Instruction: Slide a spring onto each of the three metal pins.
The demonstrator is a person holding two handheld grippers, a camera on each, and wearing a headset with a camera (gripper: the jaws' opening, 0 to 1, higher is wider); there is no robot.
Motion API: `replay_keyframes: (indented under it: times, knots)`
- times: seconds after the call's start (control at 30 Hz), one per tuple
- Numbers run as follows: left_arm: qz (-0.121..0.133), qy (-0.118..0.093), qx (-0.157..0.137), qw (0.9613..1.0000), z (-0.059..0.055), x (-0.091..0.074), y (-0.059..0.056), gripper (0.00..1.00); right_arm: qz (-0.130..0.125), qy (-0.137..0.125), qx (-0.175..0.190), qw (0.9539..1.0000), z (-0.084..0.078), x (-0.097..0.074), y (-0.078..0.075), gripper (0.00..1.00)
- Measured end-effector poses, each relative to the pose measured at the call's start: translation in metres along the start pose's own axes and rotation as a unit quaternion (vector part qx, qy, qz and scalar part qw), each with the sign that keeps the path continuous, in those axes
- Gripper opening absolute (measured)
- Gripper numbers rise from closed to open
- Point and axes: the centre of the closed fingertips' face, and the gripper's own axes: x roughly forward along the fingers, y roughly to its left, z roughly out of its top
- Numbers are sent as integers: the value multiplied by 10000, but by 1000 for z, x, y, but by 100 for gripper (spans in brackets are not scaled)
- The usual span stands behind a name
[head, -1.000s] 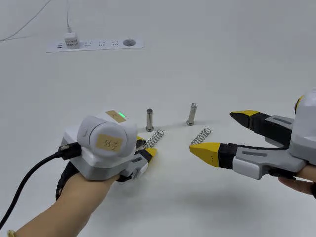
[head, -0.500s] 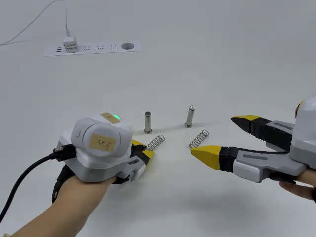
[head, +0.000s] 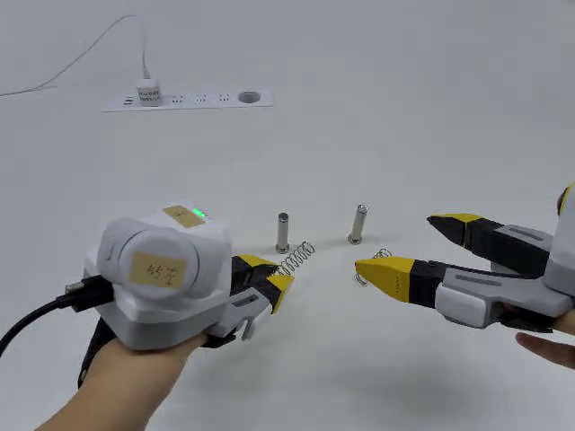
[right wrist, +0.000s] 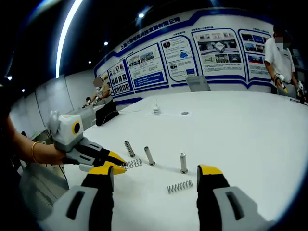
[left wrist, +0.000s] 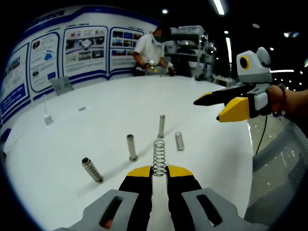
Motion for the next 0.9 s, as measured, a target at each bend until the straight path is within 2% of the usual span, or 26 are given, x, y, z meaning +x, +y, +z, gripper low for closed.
replay_keyframes:
  times: [0.3, 0.4, 0.57, 0.8, 0.9]
  knots:
    - [-46, -313, -207, 9993, 8, -17, -10, 10, 310, -144, 175, 9993, 9, 9, 18, 67]
    - [-36, -459, -301, 9985, 10, -23, -13, 10, 447, -220, 346, 9982, 14, 12, 26, 65]
    - [-77, -653, -495, 9966, 12, -32, -17, 10, 652, -233, 397, 9968, 17, 18, 39, 63]
    - [-143, -980, -697, 9926, 20, -42, -21, 10, 947, -218, 558, 9937, 19, 25, 58, 55]
    - [-232, -1156, -860, 9893, 25, -45, -25, 10, 1101, -219, 671, 9914, 19, 27, 67, 49]
